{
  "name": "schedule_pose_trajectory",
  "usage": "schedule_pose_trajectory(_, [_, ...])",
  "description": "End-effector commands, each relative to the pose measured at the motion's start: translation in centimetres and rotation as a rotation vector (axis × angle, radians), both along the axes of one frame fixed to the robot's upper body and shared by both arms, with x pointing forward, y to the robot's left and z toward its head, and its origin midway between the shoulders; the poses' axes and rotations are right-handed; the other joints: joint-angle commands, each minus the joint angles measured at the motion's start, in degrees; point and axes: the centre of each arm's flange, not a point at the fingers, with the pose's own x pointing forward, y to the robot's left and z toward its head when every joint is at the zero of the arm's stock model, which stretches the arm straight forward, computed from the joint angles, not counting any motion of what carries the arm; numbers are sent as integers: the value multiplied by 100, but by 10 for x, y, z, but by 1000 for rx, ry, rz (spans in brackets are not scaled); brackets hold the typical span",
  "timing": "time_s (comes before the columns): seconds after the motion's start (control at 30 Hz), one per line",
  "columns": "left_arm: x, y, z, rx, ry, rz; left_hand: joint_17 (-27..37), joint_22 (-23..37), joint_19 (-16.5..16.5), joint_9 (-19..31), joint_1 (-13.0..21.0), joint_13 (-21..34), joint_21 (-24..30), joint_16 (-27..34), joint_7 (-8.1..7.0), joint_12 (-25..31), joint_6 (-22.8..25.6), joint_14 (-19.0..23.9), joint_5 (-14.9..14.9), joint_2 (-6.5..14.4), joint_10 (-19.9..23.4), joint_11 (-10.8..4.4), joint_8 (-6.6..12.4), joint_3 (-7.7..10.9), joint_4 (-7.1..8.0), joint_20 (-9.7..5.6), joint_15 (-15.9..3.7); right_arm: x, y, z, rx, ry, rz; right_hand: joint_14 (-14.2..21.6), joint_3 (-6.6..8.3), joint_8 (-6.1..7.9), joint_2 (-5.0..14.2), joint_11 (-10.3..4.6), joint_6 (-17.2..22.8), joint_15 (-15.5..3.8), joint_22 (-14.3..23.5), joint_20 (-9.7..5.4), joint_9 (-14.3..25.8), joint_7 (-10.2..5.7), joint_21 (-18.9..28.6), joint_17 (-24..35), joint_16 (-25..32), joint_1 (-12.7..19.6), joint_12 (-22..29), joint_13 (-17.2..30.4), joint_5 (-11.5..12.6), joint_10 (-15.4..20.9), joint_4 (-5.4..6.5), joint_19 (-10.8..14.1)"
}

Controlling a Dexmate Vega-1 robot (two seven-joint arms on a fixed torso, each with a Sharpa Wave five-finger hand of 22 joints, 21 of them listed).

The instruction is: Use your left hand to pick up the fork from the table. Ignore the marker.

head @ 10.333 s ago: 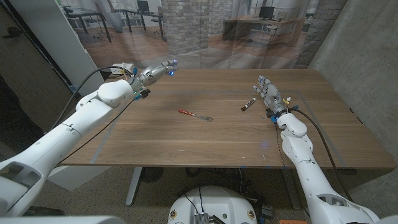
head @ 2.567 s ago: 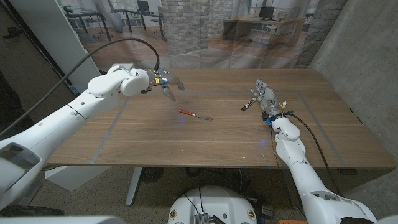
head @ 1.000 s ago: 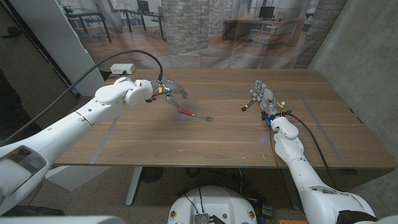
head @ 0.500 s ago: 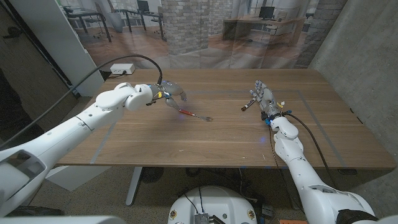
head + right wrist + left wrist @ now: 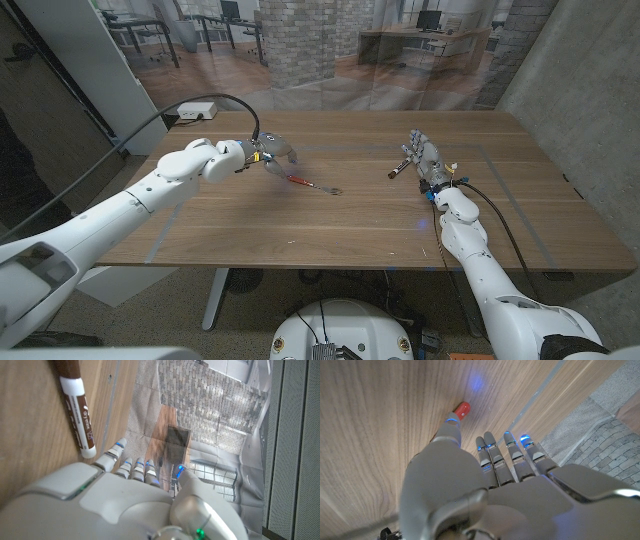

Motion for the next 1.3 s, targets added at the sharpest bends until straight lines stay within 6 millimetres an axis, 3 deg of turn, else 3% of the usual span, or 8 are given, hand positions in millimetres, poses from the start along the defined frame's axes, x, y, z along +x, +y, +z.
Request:
schedule_pose_trajectory(0.03, [10,-1,-2,-2,0,-5,38,26,60,14,44,30,47,54,-22,61,99,60,31,13,111,-8,70,-36,-6,2,-651,4,0,1,2,6,-2,11,18,19,-33,-5,45,18,27,-45,14,5,37,19,18,-39,5,34,24,41,-22,21])
schedule_pose_trajectory(1.3, [18,-12,-26,-18,39,-48,221,38,90,36,140,208,87,169,-77,231,351,151,37,75,283,-49,246,-201,-8,-32,-685,12,-2,-3,10,20,0,11,15,17,-36,-5,44,25,28,-45,14,2,34,20,18,-48,4,34,33,39,-33,16])
